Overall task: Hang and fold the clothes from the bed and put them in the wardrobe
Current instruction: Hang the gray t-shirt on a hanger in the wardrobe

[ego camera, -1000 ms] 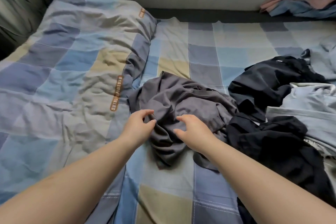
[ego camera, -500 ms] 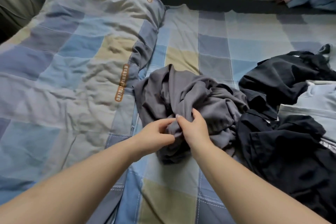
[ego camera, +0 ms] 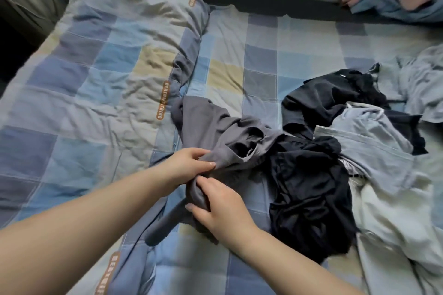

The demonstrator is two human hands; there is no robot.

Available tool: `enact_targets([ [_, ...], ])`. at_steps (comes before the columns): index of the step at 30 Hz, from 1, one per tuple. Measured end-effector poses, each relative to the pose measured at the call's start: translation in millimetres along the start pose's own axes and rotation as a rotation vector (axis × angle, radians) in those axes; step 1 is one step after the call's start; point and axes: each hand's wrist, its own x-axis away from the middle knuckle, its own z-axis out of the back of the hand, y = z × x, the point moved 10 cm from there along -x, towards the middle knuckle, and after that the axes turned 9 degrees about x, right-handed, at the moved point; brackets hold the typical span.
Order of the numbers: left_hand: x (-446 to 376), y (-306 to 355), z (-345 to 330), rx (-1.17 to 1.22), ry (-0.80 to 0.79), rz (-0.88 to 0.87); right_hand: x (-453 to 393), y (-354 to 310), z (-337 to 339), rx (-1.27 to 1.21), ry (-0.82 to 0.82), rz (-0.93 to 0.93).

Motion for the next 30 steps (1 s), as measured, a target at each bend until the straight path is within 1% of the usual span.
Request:
enact_targets([
  [2, 28.4, 17.2, -4.2, -0.056, 0.006, -0.124, 15.8, -4.9, 14.3, -0.044, -0.021, 0.013],
  [3, 42.3, 25.8, -4.6, -0.078, 0.017, -0.183, 22.9, -2.8, 27.8, -0.126, 0.019, -0.032],
  [5, 68.4, 39.7, -7.3, -0.067, 0.004, -0.258, 37.2, 11.0, 61.0, -0.251, 0.196, -0.15],
  [6, 83.8, 45.9, -8.3, -0.035, -0.005, -0.272, 43.8, 15.8, 78.0, -0.25, 0.28, -0.184],
  [7, 99.1, 51.5, -8.5, -0.023, -0.005, -0.28, 48.2, 16.0, 93.1, -0.217, 0.325, -0.204],
  [9, 127.3, 63.0, -9.3, -0.016, -0.012, -0.313, 52.3, 4.3, 118.6, -0.13, 0.367, -0.171],
  [11, 154.4, 77.8, -6.7, -0.026, -0.005, -0.377, 52.1, -20.5, 134.9, -0.055, 0.338, -0.081],
  [12, 168.9, 88.9, -4.5, -0.078, 0.012, -0.427, 53.6, -35.4, 140.7, -0.05, 0.307, -0.04],
  [14, 200.1, 115.6, -0.3, -0.3, 0.065, -0.54, 60.3, -68.6, 158.0, -0.092, 0.29, 0.029],
  [16, 229.7, 140.2, -2.3, -0.489, 0.071, -0.643, 67.0, -103.0, 179.1, -0.145, 0.313, 0.111],
  [18, 258.4, 164.6, 2.3, -0.551, 0.11, -0.743, 76.4, -144.8, 202.4, -0.166, 0.341, 0.217],
  [20, 284.3, 189.0, 14.5, -0.524, 0.18, -0.801, 86.6, -177.6, 220.1, -0.192, 0.349, 0.274],
  [22, 312.2, 214.5, 26.6, -0.483, 0.211, -0.854, 96.6, -200.3, 236.2, -0.219, 0.336, 0.275],
  [23, 324.8, 225.2, 29.7, -0.454, 0.194, -0.876, 101.5, -207.5, 243.1, -0.22, 0.33, 0.262],
  [25, 348.8, 243.0, 30.8, -0.371, 0.128, -0.904, 114.9, -220.2, 260.6, -0.252, 0.347, 0.227],
  [26, 359.3, 251.2, 30.0, -0.331, 0.101, -0.918, 122.6, -224.3, 268.4, -0.313, 0.36, 0.202],
  [28, 387.1, 272.2, 24.9, -0.297, 0.06, -0.998, 139.6, -231.0, 269.3, -0.456, 0.327, 0.139],
  [30, 419.7, 296.0, 15.2, -0.281, 0.005, -1.1, 157.1, -233.2, 256.5, -0.433, 0.254, 0.043],
])
